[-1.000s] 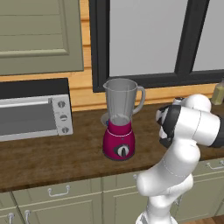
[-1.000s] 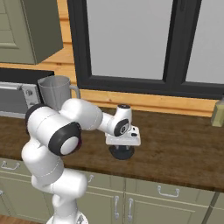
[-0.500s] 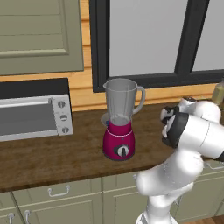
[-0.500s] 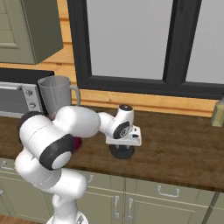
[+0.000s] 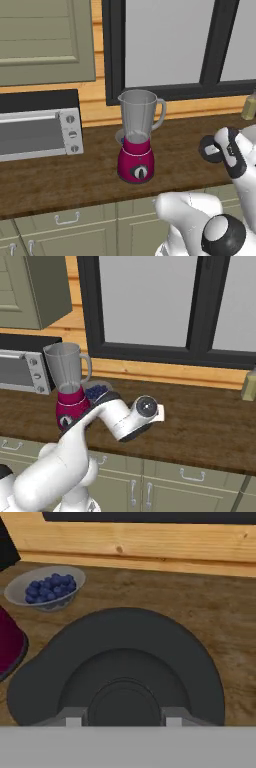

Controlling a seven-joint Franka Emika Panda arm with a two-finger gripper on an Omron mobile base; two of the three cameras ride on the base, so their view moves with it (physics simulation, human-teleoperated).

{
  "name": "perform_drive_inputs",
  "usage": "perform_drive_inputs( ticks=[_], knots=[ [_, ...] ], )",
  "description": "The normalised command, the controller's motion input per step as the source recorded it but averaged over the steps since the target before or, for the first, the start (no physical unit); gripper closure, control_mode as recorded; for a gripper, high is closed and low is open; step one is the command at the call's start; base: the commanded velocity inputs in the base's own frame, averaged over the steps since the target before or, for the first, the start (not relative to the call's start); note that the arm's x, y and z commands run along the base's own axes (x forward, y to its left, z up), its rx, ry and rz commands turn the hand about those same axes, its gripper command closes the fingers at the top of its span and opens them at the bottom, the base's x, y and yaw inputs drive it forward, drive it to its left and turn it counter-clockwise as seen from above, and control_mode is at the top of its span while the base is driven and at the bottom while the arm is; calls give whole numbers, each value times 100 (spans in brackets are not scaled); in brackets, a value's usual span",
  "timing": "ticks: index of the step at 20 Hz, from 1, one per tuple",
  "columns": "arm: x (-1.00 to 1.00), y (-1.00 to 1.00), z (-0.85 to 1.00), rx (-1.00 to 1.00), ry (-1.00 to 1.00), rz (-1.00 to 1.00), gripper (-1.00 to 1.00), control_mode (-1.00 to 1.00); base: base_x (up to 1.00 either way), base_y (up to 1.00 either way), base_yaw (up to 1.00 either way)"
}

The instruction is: Close the lid blender by securely placing the lid on top.

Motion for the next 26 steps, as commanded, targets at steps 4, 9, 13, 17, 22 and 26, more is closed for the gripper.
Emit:
perform_drive_inputs(
  ticks=[4,9,13,17,22,26],
  knots=[
    [-48,0,100,4,-47,-7,100,-100,0,0,0],
    [-13,0,100,0,-30,-13,100,-100,0,0,0],
    [-1,0,100,0,-7,-12,100,-100,0,0,0],
    [0,10,100,0,0,0,100,-100,0,0,0],
    [9,23,100,0,1,0,100,-100,0,0,0],
    [8,8,100,1,18,0,100,-100,0,0,0]
  ],
)
